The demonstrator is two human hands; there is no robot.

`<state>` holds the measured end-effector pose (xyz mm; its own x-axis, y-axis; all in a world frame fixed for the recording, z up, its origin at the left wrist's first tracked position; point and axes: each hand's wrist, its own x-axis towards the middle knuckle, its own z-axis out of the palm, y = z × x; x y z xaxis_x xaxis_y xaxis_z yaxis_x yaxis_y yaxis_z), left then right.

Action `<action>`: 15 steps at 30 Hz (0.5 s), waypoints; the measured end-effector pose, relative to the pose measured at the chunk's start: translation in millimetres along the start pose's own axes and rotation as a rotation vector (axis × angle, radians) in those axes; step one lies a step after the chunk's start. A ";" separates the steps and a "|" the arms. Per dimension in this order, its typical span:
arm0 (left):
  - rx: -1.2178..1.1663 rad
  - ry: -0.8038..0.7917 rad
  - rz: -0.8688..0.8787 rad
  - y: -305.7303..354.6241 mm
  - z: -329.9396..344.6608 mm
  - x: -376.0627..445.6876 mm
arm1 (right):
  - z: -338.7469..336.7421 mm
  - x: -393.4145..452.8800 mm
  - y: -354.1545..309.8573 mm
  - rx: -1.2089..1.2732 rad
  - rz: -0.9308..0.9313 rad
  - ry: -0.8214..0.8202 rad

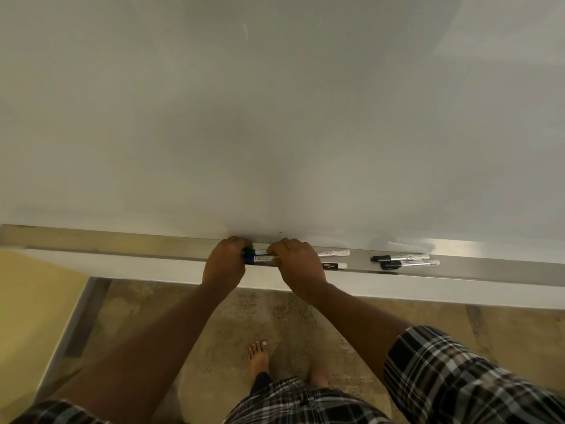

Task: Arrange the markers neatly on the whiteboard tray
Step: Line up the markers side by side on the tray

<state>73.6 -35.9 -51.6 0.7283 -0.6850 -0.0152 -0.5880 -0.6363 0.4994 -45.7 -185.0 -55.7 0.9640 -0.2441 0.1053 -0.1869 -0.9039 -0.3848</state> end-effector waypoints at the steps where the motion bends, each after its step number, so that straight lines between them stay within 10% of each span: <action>1: 0.004 -0.002 0.025 -1.0 -1.2 -0.3 | 3.5 3.4 -2.1 -0.002 -0.001 0.002; 15: 0.056 -0.020 0.119 -5.7 4.9 1.7 | -11.4 -33.4 57.6 -0.085 0.130 0.072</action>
<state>76.5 -35.2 -58.8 0.6458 -0.7631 0.0237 -0.6888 -0.5689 0.4493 -90.8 -232.9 -71.0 0.9153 -0.3824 0.1264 -0.3270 -0.8889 -0.3207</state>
